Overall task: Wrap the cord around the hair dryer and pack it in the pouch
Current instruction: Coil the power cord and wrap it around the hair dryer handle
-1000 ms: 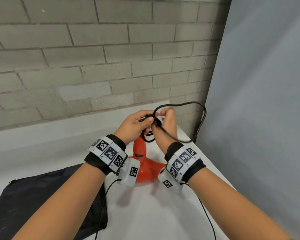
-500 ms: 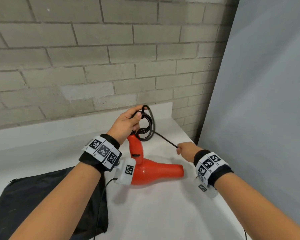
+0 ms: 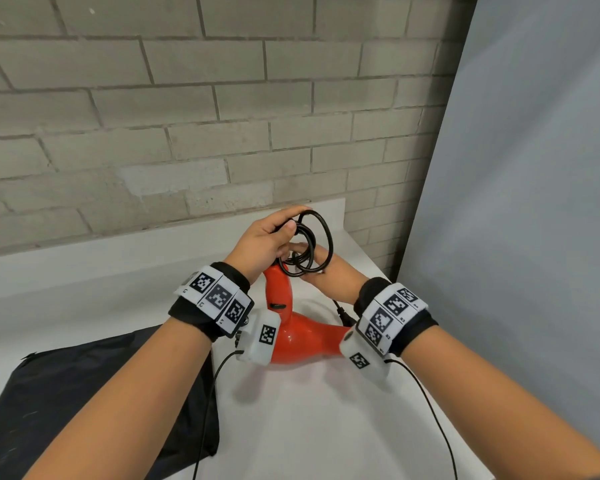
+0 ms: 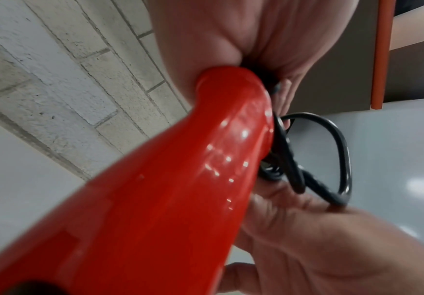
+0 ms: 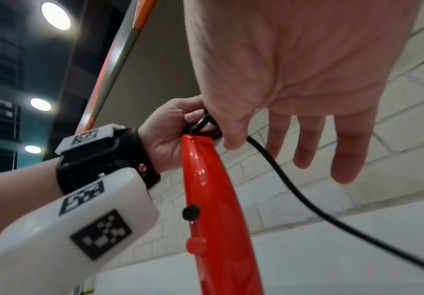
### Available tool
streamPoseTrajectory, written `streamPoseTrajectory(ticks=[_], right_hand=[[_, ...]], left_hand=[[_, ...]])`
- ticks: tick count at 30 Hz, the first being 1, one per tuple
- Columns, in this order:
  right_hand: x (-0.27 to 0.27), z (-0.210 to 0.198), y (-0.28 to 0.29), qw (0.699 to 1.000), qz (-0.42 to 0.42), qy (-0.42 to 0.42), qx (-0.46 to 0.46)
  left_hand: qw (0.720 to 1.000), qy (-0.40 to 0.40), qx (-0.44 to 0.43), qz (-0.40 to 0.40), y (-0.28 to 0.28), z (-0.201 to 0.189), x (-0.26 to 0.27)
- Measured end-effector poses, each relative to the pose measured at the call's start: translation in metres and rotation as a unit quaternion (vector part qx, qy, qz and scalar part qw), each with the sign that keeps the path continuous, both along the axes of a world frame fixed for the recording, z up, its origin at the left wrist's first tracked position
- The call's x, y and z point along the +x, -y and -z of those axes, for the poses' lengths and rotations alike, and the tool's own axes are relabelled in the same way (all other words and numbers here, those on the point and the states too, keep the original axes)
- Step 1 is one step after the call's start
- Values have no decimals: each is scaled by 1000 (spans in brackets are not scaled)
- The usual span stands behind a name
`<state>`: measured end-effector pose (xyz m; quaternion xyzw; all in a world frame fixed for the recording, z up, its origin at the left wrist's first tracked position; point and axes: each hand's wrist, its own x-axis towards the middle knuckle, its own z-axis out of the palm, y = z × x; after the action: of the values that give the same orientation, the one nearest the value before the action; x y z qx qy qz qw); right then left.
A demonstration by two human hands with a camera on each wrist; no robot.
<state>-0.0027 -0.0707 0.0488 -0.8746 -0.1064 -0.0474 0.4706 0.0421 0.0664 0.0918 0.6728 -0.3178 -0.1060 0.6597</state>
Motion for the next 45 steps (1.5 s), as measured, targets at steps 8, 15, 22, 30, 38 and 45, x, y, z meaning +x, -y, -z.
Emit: streamPoseTrajectory(ticks=[8, 15, 22, 30, 38, 45], right_hand=[[13, 13, 25, 981, 161, -92, -59], [9, 29, 50, 932, 205, -158, -255], [-3, -2, 12, 998, 45, -21, -24], [3, -37, 21, 984, 165, 69, 5], [-8, -71, 15, 979, 134, 155, -4], [-14, -63, 28, 982, 129, 137, 0]], left_hand=[[999, -34, -18, 17, -5, 1, 3], [999, -27, -14, 21, -9, 2, 7], [1000, -7, -11, 25, -2, 1, 2], [999, -19, 17, 27, -6, -2, -1], [993, 31, 109, -12, -4, -3, -1], [995, 46, 90, -16, 0, -1, 2]])
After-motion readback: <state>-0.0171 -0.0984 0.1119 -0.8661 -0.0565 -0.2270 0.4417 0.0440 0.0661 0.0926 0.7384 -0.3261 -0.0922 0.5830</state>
